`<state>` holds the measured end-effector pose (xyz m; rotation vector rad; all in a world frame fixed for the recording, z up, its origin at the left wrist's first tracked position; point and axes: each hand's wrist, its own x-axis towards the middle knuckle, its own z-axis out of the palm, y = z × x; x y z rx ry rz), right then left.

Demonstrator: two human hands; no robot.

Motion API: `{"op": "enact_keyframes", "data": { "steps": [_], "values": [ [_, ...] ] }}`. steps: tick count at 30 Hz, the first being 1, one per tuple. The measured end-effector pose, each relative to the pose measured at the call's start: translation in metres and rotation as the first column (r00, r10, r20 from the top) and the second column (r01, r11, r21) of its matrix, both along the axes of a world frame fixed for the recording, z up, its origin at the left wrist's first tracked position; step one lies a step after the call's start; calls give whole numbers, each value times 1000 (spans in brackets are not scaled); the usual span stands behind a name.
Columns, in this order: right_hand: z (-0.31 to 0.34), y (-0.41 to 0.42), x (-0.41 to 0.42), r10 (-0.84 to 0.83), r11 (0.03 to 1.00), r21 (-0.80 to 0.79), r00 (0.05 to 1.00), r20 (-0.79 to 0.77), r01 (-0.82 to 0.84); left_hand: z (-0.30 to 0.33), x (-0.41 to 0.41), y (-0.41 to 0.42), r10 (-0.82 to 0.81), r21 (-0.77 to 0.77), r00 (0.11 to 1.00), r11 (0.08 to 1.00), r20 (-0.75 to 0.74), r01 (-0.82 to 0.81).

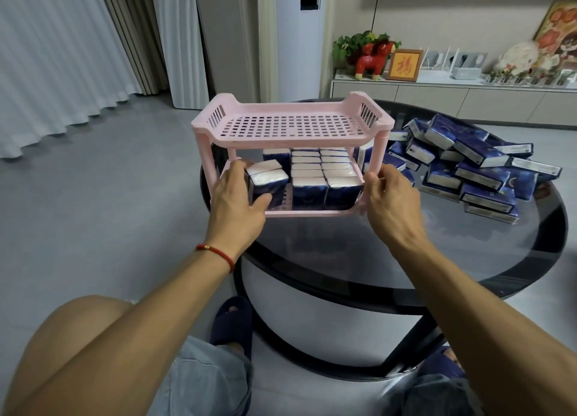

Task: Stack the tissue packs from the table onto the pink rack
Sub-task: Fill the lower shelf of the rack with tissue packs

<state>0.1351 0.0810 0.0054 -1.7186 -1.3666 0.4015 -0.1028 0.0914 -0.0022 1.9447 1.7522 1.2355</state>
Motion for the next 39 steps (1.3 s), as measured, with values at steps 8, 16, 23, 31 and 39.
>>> {"op": "enact_keyframes", "data": {
  "steps": [8,16,23,31,39],
  "values": [
    [4,-2,4,-8,1000,9,1000,-25,8,12,24,37,83,-252,996,964,-24,-86],
    [5,-7,7,29,1000,-1,998,-57,-29,3,28,55,48,-313,998,949,33,-36],
    [3,-7,8,49,999,1,998,-30,-49,0,29,62,19,-309,998,951,60,0],
    [-2,-9,8,76,997,12,997,30,-77,-4,25,75,-25,-352,989,933,148,76],
    [-3,-10,6,107,994,17,994,26,-108,-10,17,82,-31,-358,967,925,254,124]
  ]
}}
